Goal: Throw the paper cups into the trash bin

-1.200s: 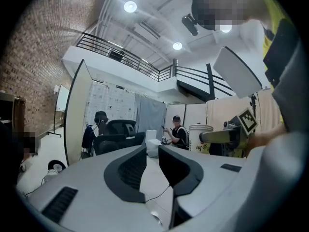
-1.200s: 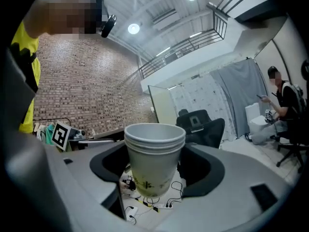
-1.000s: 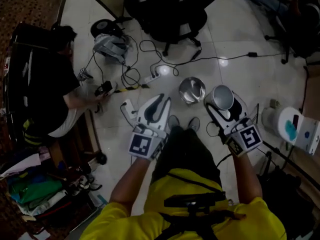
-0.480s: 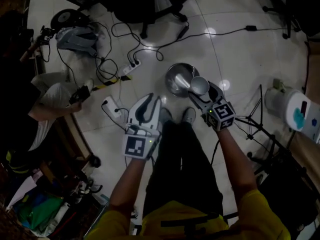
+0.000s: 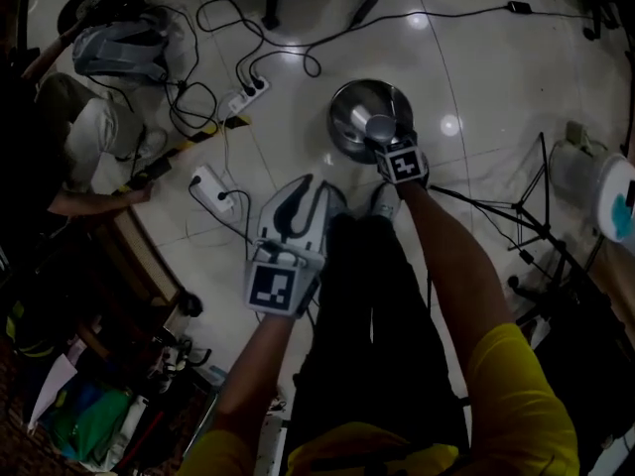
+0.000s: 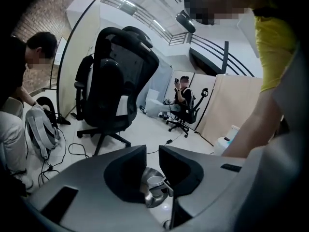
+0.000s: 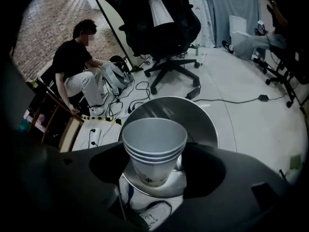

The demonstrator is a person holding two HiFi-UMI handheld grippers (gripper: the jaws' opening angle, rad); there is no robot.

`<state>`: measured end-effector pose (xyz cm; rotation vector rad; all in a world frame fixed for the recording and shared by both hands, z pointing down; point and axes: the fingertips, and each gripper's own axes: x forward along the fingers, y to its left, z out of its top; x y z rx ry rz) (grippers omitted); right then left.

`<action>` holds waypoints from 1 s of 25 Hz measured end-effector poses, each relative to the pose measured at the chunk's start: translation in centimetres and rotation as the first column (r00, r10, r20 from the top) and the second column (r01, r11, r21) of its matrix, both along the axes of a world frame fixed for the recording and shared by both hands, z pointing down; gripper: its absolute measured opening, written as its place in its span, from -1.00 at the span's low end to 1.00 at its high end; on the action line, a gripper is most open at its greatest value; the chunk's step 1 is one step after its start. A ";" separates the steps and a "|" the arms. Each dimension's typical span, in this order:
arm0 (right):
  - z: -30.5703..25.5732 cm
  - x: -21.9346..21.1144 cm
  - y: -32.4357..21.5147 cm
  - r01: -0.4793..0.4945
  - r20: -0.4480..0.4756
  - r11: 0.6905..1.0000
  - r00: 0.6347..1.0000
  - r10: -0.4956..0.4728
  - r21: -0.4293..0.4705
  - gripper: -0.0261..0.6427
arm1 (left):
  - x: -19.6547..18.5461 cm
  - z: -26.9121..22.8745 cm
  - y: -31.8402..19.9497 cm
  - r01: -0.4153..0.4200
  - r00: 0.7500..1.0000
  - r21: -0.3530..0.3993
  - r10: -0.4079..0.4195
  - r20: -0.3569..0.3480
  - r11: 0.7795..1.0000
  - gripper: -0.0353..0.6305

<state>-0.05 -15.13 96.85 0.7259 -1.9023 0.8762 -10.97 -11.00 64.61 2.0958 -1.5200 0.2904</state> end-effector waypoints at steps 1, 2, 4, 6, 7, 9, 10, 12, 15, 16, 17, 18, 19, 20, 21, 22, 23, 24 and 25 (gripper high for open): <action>0.6 0.0 0.3 0.006 -0.012 1.000 1.000 -0.007 -0.006 0.12 | 0.0 0.3 0.2 -0.005 1.000 -0.002 0.005 0.002 1.000 -0.68; 1.1 0.0 0.6 0.014 -0.024 1.000 1.000 -0.014 -0.016 0.12 | -0.1 0.6 0.3 -0.006 1.000 -0.003 0.006 0.001 1.000 -0.68; 1.8 -0.1 1.3 0.030 -0.037 0.999 0.999 -0.031 -0.028 0.12 | -0.4 0.9 0.4 0.002 1.000 -0.009 -0.002 -0.004 1.000 -0.68; 2.1 -0.4 1.5 0.047 -0.040 0.998 0.998 -0.048 -0.029 0.12 | -0.9 1.2 0.2 0.016 1.000 -0.018 -0.016 -0.007 1.000 -0.68; 2.3 -0.4 1.5 0.052 -0.044 0.998 0.998 -0.053 -0.029 0.12 | -1.1 1.3 0.1 0.022 1.000 -0.023 -0.022 -0.008 0.999 -0.68; 2.6 -0.4 1.5 0.057 -0.055 0.998 0.997 -0.059 -0.033 0.12 | -1.4 1.4 -0.2 0.029 1.000 -0.026 -0.029 -0.004 0.999 -0.68; 2.7 -0.3 1.6 0.060 -0.061 0.997 0.996 -0.062 -0.038 0.14 | -1.5 1.4 -0.4 0.031 1.000 -0.023 -0.031 0.000 0.999 -0.68; 3.1 -0.1 1.7 0.064 -0.067 0.997 0.995 -0.068 -0.050 0.18 | -1.7 1.5 -0.7 0.035 0.999 -0.020 -0.034 0.007 0.999 -0.68; 3.3 0.1 1.9 0.061 -0.070 0.996 0.995 -0.065 -0.061 0.18 | -1.9 1.8 -0.9 0.041 0.999 -0.025 -0.041 0.013 0.999 -0.68; 3.0 0.2 1.8 0.049 -0.066 0.997 0.996 -0.053 -0.058 0.16 | -1.9 1.9 -0.9 0.043 0.999 -0.027 -0.043 0.014 0.999 -0.68; 2.5 0.3 1.6 0.027 -0.055 0.998 0.998 -0.030 -0.051 0.06 | -2.0 2.0 -0.9 0.047 0.999 -0.028 -0.047 0.013 0.998 -0.68; 1.6 0.6 1.5 -0.004 -0.039 0.999 0.999 0.003 -0.037 0.01 | -2.1 1.9 -0.9 0.053 0.999 -0.031 -0.052 0.010 0.998 -0.68; 0.6 1.0 1.4 -0.040 -0.023 0.999 0.999 0.039 -0.015 -0.17 | -2.2 1.6 -0.9 0.059 0.998 -0.032 -0.059 0.006 0.998 -0.68; -0.9 1.5 1.3 -0.071 -0.003 0.997 0.997 0.071 0.013 -0.30 | -2.3 1.2 -0.8 0.064 0.998 -0.031 -0.064 0.003 0.997 -0.68; -3.0 1.8 1.1 -0.098 0.029 0.994 0.995 0.097 0.046 -0.41 | -2.3 0.6 -0.9 0.065 0.998 -0.026 -0.065 0.003 0.998 -0.68; -5.7 2.0 0.7 -0.126 0.070 0.989 0.990 0.121 0.078 -0.47 | -2.3 0.0 -1.0 0.064 0.998 -0.018 -0.063 0.005 0.998 -0.68; -8.4 2.3 0.3 -0.157 0.108 0.982 0.983 0.145 0.108 -0.60 | -2.3 -0.7 -1.2 0.061 0.998 -0.010 -0.061 0.005 0.998 -0.68; -11.0 2.7 0.1 -0.186 0.140 0.973 0.976 0.167 0.135 -0.70 | -2.2 -1.5 -1.3 0.061 0.998 -0.006 -0.061 0.003 0.998 -0.68; -13.4 3.1 0.2 -0.209 0.165 0.965 0.969 0.183 0.159 -0.70 | -2.1 -2.3 -1.3 0.062 0.998 -0.005 -0.062 -0.001 0.998 -0.68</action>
